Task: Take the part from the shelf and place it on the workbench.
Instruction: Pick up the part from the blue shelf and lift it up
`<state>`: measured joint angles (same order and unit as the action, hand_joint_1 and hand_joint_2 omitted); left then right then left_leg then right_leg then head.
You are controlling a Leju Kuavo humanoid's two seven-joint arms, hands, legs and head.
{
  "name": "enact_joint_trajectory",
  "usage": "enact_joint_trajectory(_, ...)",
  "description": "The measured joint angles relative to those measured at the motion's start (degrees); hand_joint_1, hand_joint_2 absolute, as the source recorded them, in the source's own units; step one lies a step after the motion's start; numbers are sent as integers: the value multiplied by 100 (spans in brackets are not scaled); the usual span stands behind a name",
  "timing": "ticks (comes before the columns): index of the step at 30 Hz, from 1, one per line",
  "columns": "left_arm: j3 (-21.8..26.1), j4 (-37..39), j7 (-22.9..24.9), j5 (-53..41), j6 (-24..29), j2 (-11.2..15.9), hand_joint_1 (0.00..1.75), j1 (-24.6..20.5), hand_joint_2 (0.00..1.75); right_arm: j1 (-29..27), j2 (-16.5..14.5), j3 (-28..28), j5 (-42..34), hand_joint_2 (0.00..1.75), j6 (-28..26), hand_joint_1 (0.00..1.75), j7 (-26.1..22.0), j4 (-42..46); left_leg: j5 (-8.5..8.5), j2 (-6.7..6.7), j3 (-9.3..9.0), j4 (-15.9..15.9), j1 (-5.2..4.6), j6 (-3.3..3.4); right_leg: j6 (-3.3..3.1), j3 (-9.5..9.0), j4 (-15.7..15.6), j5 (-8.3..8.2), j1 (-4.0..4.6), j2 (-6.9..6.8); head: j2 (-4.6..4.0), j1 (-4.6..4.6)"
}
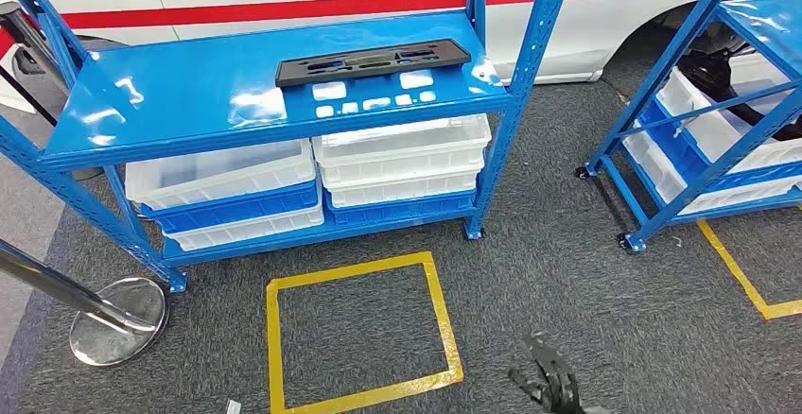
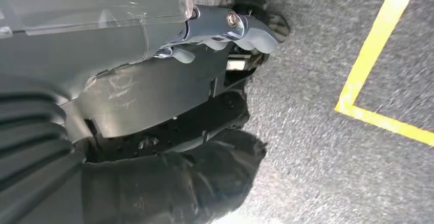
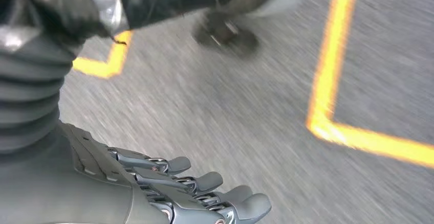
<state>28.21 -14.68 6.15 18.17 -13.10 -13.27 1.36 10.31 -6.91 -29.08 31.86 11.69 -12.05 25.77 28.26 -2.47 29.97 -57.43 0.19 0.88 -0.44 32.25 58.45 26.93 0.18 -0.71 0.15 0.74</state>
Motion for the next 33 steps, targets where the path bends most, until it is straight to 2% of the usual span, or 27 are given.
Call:
enact_joint_trajectory(7, 20, 46, 101, -29, -7, -52, 0, -33, 0, 295, 386, 580, -519, 0, 243, 0, -85, 698, 0, 2, 2, -3, -2, 1, 1, 0, 0, -1, -3, -2, 0, 0)
enact_joint_trajectory(16, 18, 99, 109, -281, 297, -25, 0, -64, 0, 600, 955, 1549, -1296, 0, 292, 0, -176, 1959, -2, 4, 3, -4, -2, 2, 1, 3, 3, -2, -3, -3, 0, 0)
enact_joint_trajectory(26, -126, 166, 150, -629, 597, 62, 0, -111, 0, 1047, 1646, 2784, -1846, 0, 62, 0, -145, 3592, -5, 5, 1, -5, -2, 5, 1, 3, 9, -2, -2, -4, 0, 0)
enact_joint_trajectory(33, -231, 226, 349, -839, 779, 142, 0, -154, 0, 1337, 2172, 3701, -1914, 0, -190, 0, -69, 4524, -5, 7, 2, -6, -2, 6, 2, 3, 9, -3, -2, -7, 0, 0)
